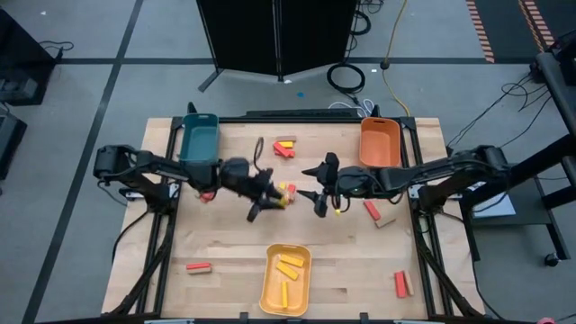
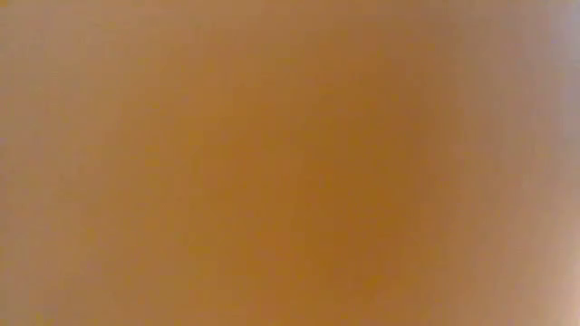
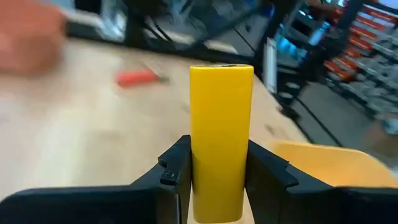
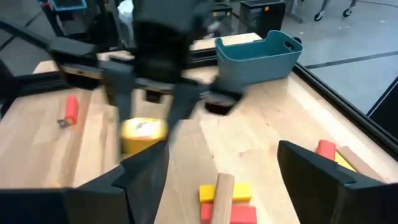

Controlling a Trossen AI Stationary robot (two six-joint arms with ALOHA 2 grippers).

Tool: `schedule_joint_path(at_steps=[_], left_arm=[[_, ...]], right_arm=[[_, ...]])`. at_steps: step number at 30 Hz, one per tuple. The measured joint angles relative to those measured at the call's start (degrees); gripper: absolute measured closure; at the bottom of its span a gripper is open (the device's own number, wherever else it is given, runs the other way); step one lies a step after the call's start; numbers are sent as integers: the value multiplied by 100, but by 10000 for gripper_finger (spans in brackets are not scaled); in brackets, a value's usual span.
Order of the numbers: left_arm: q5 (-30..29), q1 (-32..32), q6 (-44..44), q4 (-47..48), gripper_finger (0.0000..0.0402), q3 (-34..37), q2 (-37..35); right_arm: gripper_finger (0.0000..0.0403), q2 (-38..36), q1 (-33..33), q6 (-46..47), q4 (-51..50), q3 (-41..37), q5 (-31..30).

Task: Sort blocks
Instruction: Put the yellow block into the yellow bin

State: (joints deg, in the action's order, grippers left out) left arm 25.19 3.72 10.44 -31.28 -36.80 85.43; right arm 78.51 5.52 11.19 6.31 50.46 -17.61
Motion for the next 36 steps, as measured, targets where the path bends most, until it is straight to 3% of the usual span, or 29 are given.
schedule_joint_path(at_steps=[8,20,25,30,36], left_arm=[[-1054,-1450,2063,302,291,0,-43],[-3446,-3379,5686,534,291,0,-23],[-4294,-3997,6816,715,291,-127,172],[-4380,-4259,7178,1313,291,-915,784],[-4215,-4139,7335,1993,291,-1574,1219]], right_arm=[[133,-201,255,-114,-650,2,0],[135,206,451,-389,-399,2,167],[135,241,472,-504,-397,2,167],[135,272,472,-640,-271,2,166],[135,283,472,-830,-44,0,167]])
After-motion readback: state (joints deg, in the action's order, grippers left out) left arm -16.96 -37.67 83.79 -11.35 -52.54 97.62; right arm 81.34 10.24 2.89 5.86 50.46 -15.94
